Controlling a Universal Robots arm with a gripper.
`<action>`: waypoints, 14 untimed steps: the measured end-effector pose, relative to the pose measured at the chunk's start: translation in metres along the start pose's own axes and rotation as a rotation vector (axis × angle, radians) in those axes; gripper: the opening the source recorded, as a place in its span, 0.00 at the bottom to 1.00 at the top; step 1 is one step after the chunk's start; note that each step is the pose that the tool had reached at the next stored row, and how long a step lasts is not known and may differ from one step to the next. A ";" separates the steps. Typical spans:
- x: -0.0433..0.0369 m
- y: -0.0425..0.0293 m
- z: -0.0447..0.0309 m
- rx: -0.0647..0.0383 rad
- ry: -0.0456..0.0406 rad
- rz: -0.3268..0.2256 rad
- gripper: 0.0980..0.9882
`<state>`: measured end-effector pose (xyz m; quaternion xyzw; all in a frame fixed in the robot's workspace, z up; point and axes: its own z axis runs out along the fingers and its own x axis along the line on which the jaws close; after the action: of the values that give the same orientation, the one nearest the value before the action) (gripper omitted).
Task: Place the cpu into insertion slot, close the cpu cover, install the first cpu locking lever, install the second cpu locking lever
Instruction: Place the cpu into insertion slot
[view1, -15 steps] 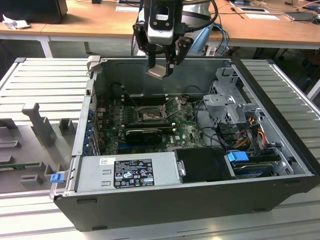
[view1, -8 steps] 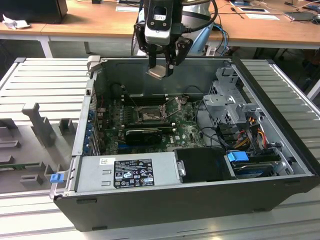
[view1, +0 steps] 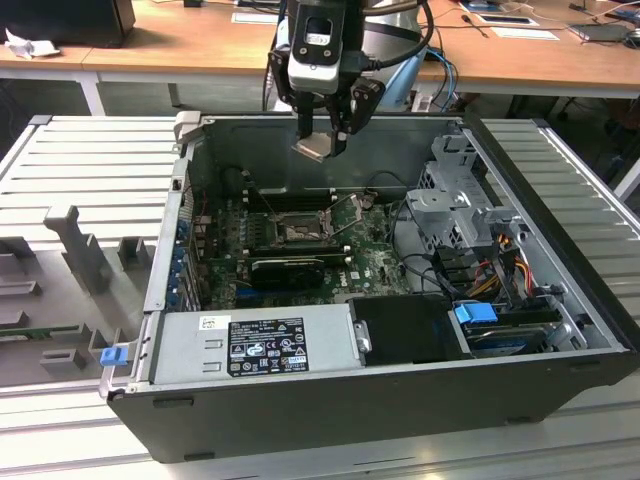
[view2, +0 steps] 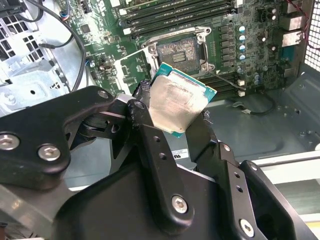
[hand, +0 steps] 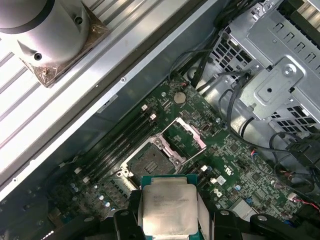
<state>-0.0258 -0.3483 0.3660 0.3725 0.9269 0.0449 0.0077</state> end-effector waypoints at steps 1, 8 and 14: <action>0.0000 0.0000 0.0001 0.000 0.0000 0.000 0.48; 0.0000 -0.0001 0.0010 0.000 -0.0005 0.007 0.48; 0.0000 -0.0001 0.0013 -0.001 -0.0038 0.044 0.48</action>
<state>-0.0258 -0.3483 0.3647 0.3926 0.9186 0.0448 0.0087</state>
